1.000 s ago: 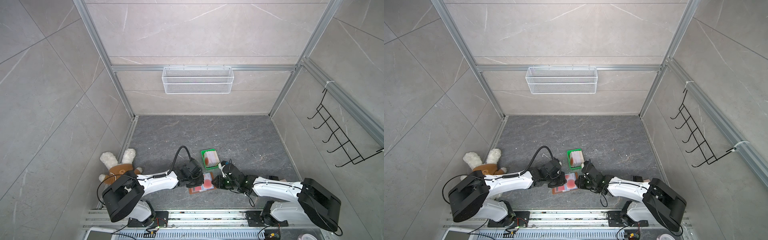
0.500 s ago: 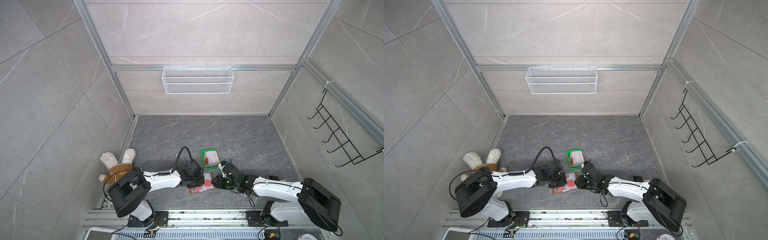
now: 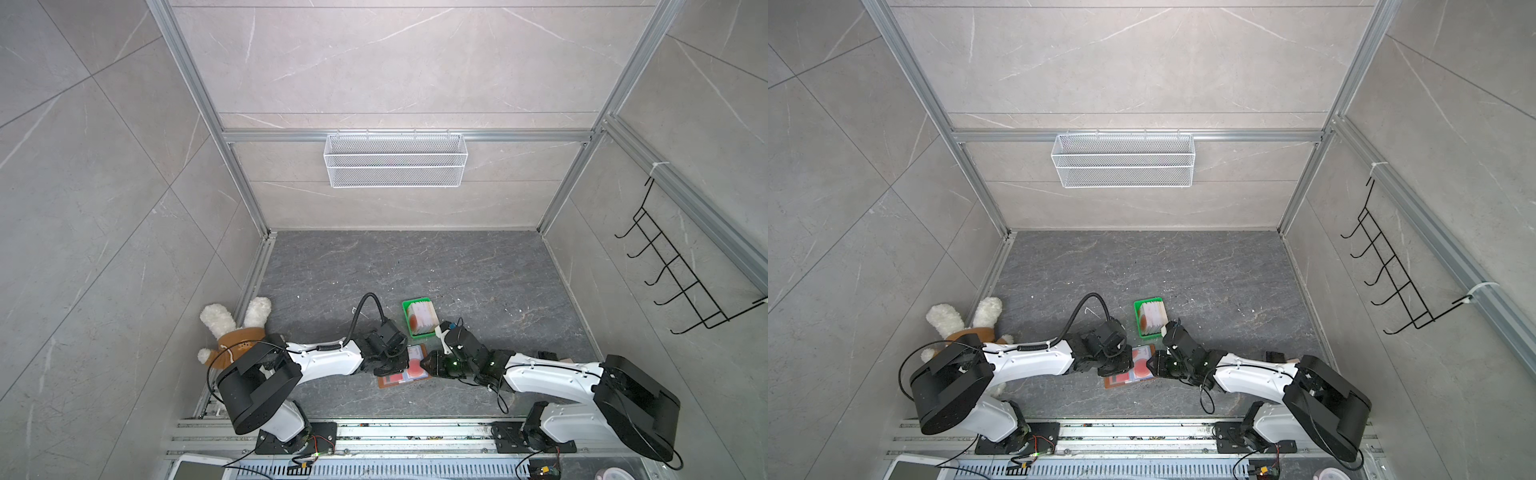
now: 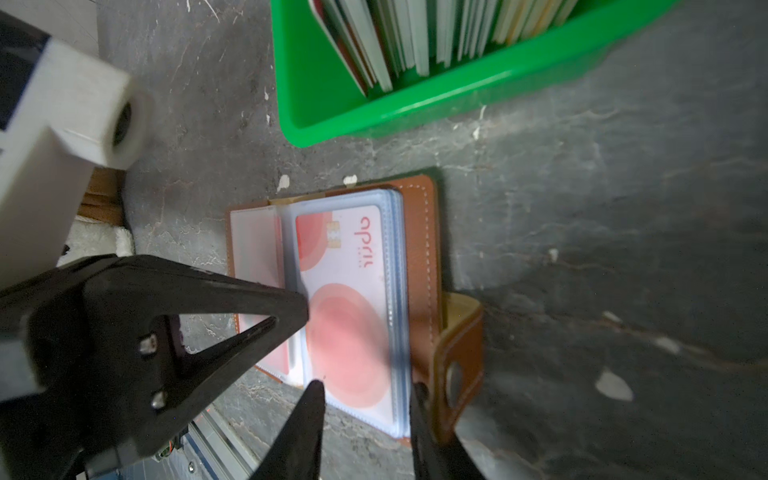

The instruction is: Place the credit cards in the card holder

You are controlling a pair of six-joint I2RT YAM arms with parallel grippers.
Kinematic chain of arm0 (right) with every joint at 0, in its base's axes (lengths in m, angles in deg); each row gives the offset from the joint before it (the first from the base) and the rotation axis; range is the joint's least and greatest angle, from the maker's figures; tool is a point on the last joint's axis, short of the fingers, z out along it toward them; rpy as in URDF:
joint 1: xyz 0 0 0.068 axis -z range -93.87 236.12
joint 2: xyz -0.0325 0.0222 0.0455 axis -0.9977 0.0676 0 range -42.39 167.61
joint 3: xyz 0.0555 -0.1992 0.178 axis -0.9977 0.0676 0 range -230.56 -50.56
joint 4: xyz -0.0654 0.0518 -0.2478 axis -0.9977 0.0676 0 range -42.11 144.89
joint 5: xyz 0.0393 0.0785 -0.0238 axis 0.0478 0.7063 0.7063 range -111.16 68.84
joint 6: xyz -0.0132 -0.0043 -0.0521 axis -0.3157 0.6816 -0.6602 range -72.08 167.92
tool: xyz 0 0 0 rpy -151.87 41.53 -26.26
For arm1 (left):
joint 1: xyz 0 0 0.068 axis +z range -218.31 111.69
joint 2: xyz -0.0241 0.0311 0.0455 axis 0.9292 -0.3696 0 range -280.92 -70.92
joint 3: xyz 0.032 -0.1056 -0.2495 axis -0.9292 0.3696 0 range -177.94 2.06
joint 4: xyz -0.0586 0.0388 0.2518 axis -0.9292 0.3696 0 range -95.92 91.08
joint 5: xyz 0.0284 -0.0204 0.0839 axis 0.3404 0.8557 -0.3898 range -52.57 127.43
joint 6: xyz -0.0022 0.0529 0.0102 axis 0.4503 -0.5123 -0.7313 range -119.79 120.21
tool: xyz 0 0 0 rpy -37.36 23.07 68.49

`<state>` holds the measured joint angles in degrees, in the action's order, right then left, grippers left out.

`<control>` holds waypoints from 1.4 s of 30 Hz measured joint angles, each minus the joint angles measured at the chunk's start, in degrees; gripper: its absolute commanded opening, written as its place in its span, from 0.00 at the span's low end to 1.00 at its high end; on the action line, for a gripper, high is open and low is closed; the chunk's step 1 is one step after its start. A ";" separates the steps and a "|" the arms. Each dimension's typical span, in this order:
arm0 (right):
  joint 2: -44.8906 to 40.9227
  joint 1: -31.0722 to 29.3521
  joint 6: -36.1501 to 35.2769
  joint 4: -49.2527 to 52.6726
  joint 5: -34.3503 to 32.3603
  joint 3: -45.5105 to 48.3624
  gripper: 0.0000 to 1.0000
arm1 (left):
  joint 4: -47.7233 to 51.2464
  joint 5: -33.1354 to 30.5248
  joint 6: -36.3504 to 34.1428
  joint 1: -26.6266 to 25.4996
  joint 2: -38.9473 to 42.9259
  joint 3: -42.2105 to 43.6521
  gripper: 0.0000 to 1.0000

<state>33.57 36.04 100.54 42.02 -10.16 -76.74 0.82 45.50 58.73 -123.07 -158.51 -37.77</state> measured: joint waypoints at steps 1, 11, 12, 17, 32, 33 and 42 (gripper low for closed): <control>0.24 0.02 0.00 -0.17 0.15 0.00 0.37 | 0.00 0.00 -0.02 -0.02 0.00 0.00 0.03; 2.05 0.24 -0.22 -0.46 0.74 -0.07 0.34 | 0.04 -0.39 0.00 -0.37 0.00 0.09 0.00; 2.32 0.24 -0.26 -0.50 0.92 -0.07 0.34 | -0.04 -0.39 0.02 -0.39 0.00 0.20 0.00; 3.48 0.24 -0.61 -1.33 1.90 -0.31 0.33 | -2.60 -0.35 0.50 -0.39 0.42 1.88 0.00; 4.04 0.26 -1.49 -2.99 3.43 -0.46 0.30 | -6.32 -0.24 1.73 -0.39 1.11 4.22 0.00; 3.96 0.26 -1.49 -2.99 3.48 -0.46 0.30 | -6.51 -0.26 1.75 -0.39 1.16 4.35 0.00; 2.21 -0.15 -2.40 -2.99 4.26 -0.55 0.29 | -9.07 -0.24 2.86 -0.37 1.95 6.14 0.00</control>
<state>35.78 35.89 98.14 39.03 -5.90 -77.28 -8.25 45.26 61.59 -123.44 -156.56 -31.63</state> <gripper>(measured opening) 0.294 0.044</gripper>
